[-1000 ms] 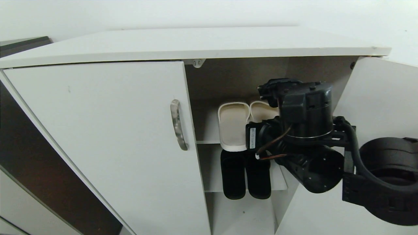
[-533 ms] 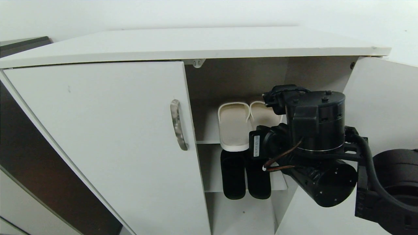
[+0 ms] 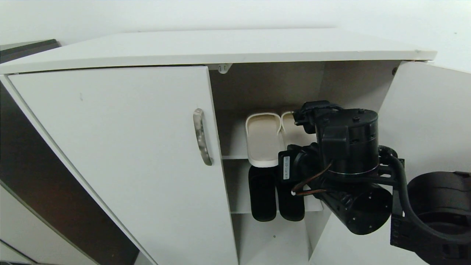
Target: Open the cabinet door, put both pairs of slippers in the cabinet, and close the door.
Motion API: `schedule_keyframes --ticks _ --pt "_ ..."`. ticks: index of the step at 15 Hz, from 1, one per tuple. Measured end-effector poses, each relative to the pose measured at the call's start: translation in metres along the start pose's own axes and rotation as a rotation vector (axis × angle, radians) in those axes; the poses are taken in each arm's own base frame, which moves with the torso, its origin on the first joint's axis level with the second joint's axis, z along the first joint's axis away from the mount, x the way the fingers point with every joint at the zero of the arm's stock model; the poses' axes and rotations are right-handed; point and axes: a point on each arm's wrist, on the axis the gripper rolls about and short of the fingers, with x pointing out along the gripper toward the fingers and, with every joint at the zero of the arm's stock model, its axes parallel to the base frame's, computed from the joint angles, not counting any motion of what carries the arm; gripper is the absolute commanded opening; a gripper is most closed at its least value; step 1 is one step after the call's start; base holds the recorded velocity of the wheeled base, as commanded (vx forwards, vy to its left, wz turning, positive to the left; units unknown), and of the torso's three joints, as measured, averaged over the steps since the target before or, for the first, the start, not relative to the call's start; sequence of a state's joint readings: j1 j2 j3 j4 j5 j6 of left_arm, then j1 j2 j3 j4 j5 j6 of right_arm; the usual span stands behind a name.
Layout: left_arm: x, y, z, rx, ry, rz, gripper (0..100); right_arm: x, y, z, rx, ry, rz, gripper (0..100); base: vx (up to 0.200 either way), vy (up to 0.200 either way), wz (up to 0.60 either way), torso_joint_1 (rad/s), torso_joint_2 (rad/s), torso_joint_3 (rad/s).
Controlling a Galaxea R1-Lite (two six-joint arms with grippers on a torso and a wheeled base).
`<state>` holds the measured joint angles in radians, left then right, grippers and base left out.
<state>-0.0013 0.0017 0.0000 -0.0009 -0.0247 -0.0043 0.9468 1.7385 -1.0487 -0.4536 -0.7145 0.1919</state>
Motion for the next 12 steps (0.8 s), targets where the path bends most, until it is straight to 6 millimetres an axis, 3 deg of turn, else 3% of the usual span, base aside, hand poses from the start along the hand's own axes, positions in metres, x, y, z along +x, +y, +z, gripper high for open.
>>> schedule_keyframes --ticks 12 --pt "0.000 0.000 0.000 0.000 -0.001 -0.002 0 0.005 0.001 -0.013 -0.014 0.006 -0.004 0 -0.200 0.000 0.00 -0.001 0.00 0.002"
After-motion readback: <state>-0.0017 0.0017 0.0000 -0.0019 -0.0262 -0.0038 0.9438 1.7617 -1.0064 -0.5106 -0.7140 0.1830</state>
